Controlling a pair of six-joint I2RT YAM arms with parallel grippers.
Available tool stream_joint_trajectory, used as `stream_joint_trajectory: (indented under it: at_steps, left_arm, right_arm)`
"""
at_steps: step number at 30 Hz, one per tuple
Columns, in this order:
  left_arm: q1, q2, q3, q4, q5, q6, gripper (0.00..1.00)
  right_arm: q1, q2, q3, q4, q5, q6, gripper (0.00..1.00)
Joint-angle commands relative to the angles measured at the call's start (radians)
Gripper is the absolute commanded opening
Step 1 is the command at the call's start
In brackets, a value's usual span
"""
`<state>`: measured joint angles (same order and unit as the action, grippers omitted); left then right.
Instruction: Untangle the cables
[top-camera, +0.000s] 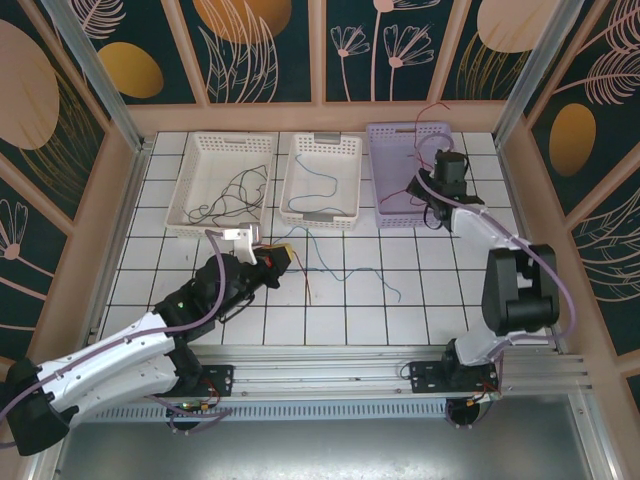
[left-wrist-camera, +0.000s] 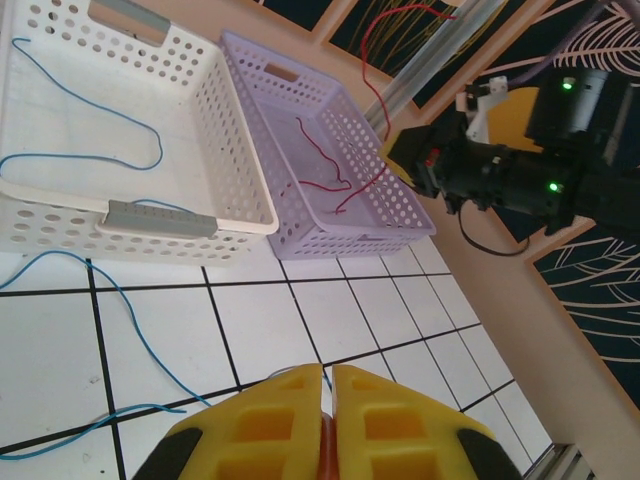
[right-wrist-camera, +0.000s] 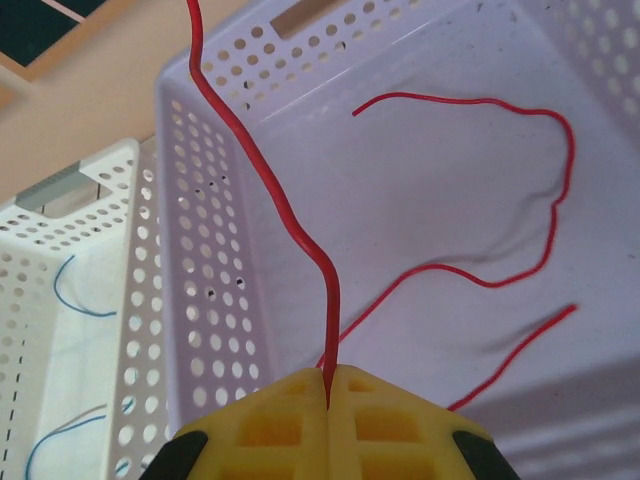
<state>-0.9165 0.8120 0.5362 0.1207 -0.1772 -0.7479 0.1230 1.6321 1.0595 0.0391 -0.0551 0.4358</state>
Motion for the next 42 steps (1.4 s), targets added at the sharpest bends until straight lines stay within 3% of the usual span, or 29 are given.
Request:
stream_joint_trajectory:
  at_steps: [1, 16, 23, 32, 42]
  left_arm:
    - [-0.003, 0.008, 0.005, 0.043, -0.004, 0.014, 0.00]
    - [-0.003, 0.030, 0.015, 0.048, -0.005, 0.024, 0.00]
    - [-0.004, 0.038, 0.024, 0.043, -0.007, 0.033, 0.00]
    - [-0.003, 0.058, 0.059, 0.031, -0.007, 0.050, 0.00]
    - [-0.004, 0.239, 0.292, -0.003, 0.017, 0.154, 0.00]
  right_arm:
    - [-0.005, 0.083, 0.082, -0.045, -0.022, 0.006, 0.00]
    - [-0.011, 0.261, 0.132, -0.103, -0.098, 0.035, 0.00]
    - [-0.011, 0.207, 0.156, -0.129, -0.095, 0.035, 0.24]
    - [-0.010, 0.055, 0.126, -0.127, -0.043, 0.038, 0.37]
    - [0.024, -0.395, -0.061, -0.038, 0.040, 0.045, 0.51]
